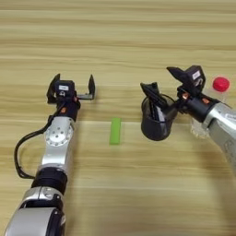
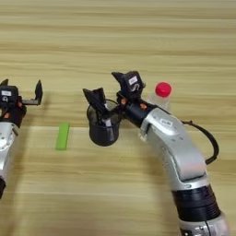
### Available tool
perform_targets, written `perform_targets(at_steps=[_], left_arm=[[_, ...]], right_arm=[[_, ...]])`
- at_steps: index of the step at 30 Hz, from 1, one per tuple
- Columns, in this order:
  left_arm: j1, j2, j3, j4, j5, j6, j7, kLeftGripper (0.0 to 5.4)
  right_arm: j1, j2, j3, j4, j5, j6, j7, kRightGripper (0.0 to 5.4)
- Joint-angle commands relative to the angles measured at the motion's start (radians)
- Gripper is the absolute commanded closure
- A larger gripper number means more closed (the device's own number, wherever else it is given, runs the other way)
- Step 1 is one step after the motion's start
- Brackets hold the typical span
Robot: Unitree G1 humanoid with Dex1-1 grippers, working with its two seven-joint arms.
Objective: Move the objects on the table
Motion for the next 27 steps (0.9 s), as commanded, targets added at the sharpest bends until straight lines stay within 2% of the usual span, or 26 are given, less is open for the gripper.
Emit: perform_targets(at_steps=[1, 6, 19, 27], left_arm=[[0.004, -0.002, -0.005, -0.011, 0.010, 0.013, 0.006, 0.00], [0.005, -0.002, -0.005, -0.015, 0.010, 0.015, 0.006, 0.00], [0.007, -0.004, -0.007, -0.020, 0.012, 0.018, 0.008, 0.00], [0.008, -0.004, -0.009, -0.019, 0.012, 0.018, 0.010, 0.00]], right_arm=[[-0.027, 0.014, -0.017, 0.047, 0.029, 0.054, 0.002, 0.02], [-0.026, 0.025, -0.008, 0.060, 0.044, 0.087, 0.014, 0.02], [-0.026, 0.031, -0.008, 0.083, 0.042, 0.096, 0.034, 0.02], [-0.012, 0.033, -0.010, 0.055, 0.064, 0.127, 0.045, 0.02]])
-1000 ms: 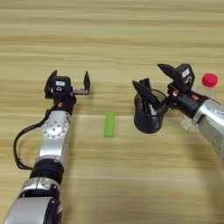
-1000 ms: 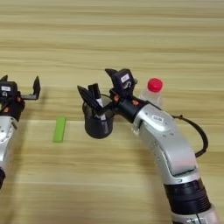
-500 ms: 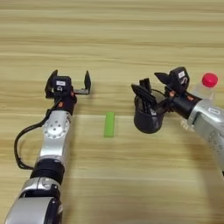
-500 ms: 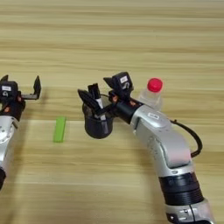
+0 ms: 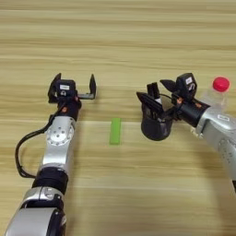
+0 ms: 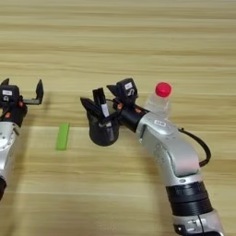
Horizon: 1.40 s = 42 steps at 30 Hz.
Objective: Move the objects on the table
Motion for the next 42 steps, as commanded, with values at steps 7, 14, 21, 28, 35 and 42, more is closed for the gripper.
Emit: perform_targets(at_steps=[7, 14, 21, 28, 35, 42], left_arm=[[0.005, 0.000, -0.004, -0.007, 0.011, 0.013, 0.008, 0.00], [0.006, -0.001, -0.005, -0.009, 0.012, 0.013, 0.008, 0.00], [0.008, -0.001, -0.005, -0.013, 0.012, 0.015, 0.009, 0.00], [0.010, -0.002, -0.006, -0.019, 0.012, 0.016, 0.009, 0.00], [0.011, -0.002, -0.006, -0.022, 0.012, 0.018, 0.010, 0.00], [0.012, -0.002, -0.006, -0.025, 0.012, 0.020, 0.011, 0.00]], right_arm=[[0.056, -0.021, -0.007, -0.153, 0.033, 0.049, -0.007, 0.02], [0.091, -0.025, 0.007, -0.205, 0.035, 0.056, -0.010, 0.02], [0.105, -0.023, 0.019, -0.211, 0.042, 0.077, -0.003, 0.02], [0.096, -0.021, 0.028, -0.159, 0.035, 0.067, -0.004, 0.02], [0.090, -0.018, 0.036, -0.125, 0.028, 0.054, -0.002, 0.02], [0.082, -0.014, 0.045, -0.089, 0.021, 0.041, 0.001, 0.02]])
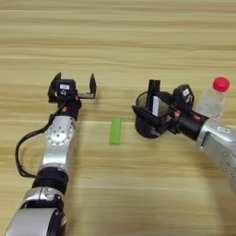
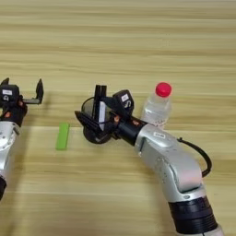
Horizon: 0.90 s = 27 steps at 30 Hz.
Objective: Move the objects on the table
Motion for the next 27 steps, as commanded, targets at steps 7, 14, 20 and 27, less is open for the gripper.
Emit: perform_targets(at_steps=[7, 14, 20, 27], left_arm=[[0.004, -0.001, -0.003, -0.003, 0.012, 0.011, 0.008, 0.00], [0.002, 0.000, -0.003, 0.001, 0.011, 0.011, 0.007, 0.00], [0.000, 0.000, -0.002, 0.005, 0.011, 0.009, 0.007, 0.00], [-0.001, -0.001, -0.002, 0.007, 0.011, 0.008, 0.008, 0.00]], right_arm=[[-0.003, -0.001, 0.023, -0.003, -0.009, -0.004, 0.005, 0.02], [-0.011, 0.015, 0.056, 0.040, -0.032, -0.040, 0.012, 0.02], [-0.022, 0.032, 0.082, 0.105, -0.053, -0.069, 0.025, 0.02], [-0.028, 0.039, 0.089, 0.148, -0.067, -0.100, 0.034, 0.02]])
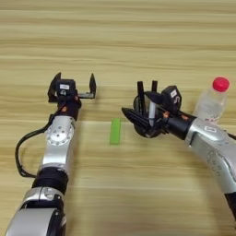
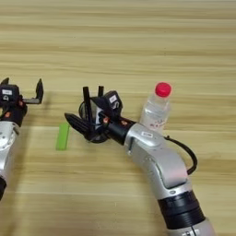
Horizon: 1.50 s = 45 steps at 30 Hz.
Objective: Move the objects on the table
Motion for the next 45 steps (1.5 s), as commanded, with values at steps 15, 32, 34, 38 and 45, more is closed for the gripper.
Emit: perform_targets(at_steps=[15, 32, 34, 38, 45], left_arm=[[-0.001, -0.001, -0.004, 0.006, 0.012, 0.009, 0.008, 0.00], [-0.001, -0.001, -0.005, 0.005, 0.012, 0.009, 0.009, 0.00], [-0.001, -0.001, -0.005, 0.004, 0.012, 0.009, 0.010, 0.00], [-0.001, -0.001, -0.006, 0.004, 0.012, 0.009, 0.010, 0.00], [-0.001, -0.001, -0.006, 0.003, 0.012, 0.010, 0.010, 0.00]], right_arm=[[-0.004, 0.013, -0.001, 0.082, -0.036, -0.050, 0.015, 0.02], [-0.010, 0.016, -0.008, 0.107, -0.043, -0.069, 0.023, 2.38], [-0.013, 0.018, -0.011, 0.115, -0.045, -0.072, 0.022, 2.67], [-0.017, 0.020, -0.017, 0.122, -0.045, -0.070, 0.021, 3.13], [-0.015, 0.021, -0.020, 0.116, -0.044, -0.077, 0.023, 4.12]])
